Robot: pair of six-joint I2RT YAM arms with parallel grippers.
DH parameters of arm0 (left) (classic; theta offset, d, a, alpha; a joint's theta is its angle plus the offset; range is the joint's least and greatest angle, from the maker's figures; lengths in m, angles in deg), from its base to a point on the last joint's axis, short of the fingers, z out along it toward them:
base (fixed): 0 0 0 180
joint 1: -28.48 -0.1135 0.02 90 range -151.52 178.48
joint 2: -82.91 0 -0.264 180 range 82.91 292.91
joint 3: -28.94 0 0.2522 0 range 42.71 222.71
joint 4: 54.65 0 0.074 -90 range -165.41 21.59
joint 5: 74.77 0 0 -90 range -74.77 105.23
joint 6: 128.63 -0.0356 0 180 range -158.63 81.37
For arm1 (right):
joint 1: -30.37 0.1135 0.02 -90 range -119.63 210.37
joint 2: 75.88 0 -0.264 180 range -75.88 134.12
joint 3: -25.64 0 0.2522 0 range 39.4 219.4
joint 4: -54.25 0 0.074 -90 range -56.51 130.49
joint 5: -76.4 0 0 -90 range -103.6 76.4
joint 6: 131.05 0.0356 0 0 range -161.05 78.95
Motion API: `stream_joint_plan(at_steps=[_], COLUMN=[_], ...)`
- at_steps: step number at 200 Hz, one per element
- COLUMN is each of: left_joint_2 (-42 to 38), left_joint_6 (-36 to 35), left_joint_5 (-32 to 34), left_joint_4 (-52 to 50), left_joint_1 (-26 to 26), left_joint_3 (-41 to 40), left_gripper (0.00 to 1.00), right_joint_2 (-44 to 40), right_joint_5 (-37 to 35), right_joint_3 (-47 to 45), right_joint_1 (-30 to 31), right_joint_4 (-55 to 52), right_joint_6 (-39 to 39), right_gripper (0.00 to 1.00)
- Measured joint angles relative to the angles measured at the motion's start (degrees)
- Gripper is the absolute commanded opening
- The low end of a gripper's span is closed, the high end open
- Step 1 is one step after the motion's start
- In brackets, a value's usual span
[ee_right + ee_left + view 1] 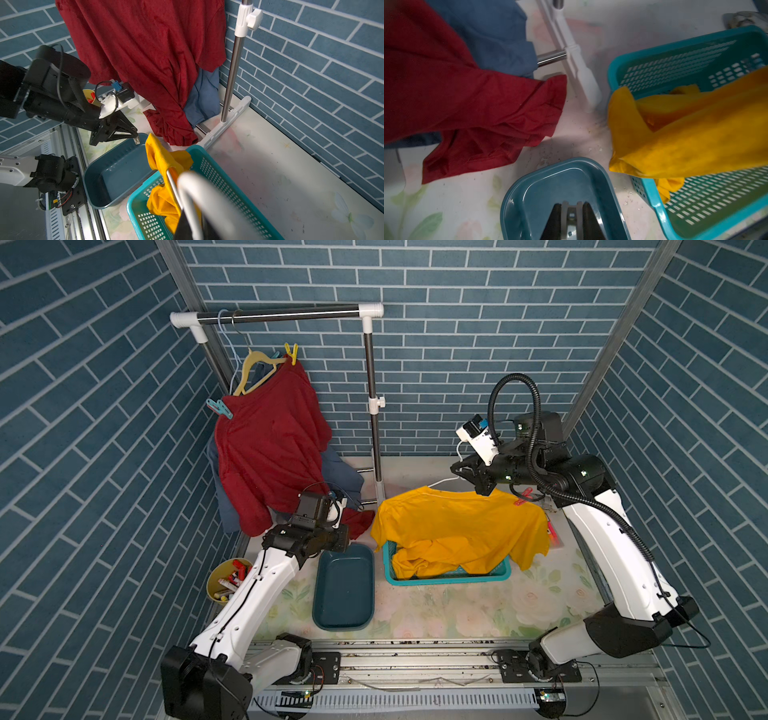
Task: Remove the clothespins securing t-shirts to the hanger
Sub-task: Place the clothespin in the storage box.
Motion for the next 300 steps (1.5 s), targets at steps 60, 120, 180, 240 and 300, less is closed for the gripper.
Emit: stream_joint_plan(at_steps=[60,120,180,240,300], left_joint_2=[-0.3,-5.6,-6.3,-6.2,-5.7], left_joint_6=[3.7,6.7,6.9,6.1,5.8], left_joint_5=[5.5,5.0,3.8,2.7,1.7], left_joint_4=[0.1,0.3,-0.2,-0.4,-0.5], left_joint_1=[0.0,0.0,0.0,0.0,0.0], left_joint_3=[-1.9,-6.7,-8.2,-8.2,-8.2], left_gripper=[0.04,0.12,0.28,0.34,0.44], right_joint_2=[0.7,0.6,0.5,0.5,0.5], right_joint_5=[0.6,0.6,0.6,0.6,0.5], right_joint_3=[0.0,-1.0,-1.0,-1.2,-1.6], right_joint_1=[-0.1,-0.1,-0.1,-0.1,-0.1], right_joint_4=[0.7,1.4,1.6,1.6,1.8], right_joint_6=[0.0,0.0,0.0,0.1,0.1], right_gripper=[0.00,0.00,0.00,0.00,0.00])
